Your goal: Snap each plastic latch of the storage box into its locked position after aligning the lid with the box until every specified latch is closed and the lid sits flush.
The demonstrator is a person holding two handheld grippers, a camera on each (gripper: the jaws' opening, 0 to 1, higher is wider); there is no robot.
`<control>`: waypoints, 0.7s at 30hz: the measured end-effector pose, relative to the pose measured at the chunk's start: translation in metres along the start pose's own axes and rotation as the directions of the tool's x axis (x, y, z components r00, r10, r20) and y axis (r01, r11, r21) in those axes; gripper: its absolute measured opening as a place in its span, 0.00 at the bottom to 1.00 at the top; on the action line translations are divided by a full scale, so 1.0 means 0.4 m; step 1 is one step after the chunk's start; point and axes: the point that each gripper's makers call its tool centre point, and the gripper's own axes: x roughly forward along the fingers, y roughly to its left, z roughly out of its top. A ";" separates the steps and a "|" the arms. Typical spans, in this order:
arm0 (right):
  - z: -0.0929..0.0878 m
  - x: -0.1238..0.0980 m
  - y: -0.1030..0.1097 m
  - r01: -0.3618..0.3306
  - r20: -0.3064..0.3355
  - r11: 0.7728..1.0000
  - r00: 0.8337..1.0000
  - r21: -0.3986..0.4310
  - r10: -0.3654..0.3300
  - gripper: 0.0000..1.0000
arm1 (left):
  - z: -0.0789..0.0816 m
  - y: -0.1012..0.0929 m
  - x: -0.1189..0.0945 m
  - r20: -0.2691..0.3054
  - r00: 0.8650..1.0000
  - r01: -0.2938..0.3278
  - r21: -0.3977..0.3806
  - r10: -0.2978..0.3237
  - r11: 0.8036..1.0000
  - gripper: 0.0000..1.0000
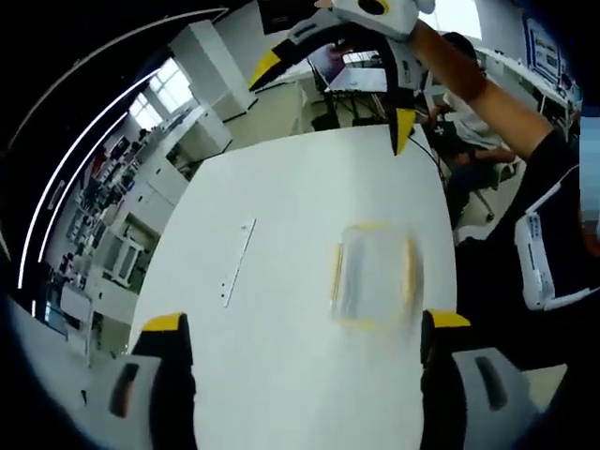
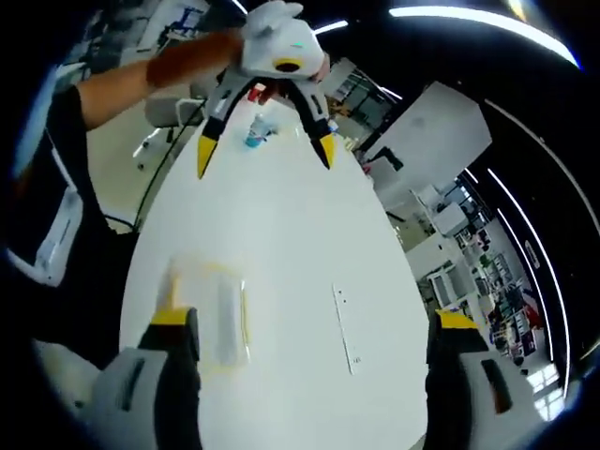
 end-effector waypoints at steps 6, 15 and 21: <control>-0.036 0.015 0.028 -0.109 -0.117 0.994 0.987 0.028 0.111 1.00 | 0.010 0.001 0.006 -0.058 0.998 0.039 0.014 -0.039 0.999 1.00; -0.022 -0.002 0.076 -0.258 -0.183 0.966 0.948 0.035 0.260 0.98 | 0.042 -0.034 0.011 -0.090 0.992 0.098 0.062 -0.092 0.993 1.00; -0.031 -0.021 0.100 -0.332 -0.235 0.942 0.913 0.052 0.335 0.98 | 0.049 -0.033 0.010 -0.110 0.989 0.112 0.083 -0.103 0.990 1.00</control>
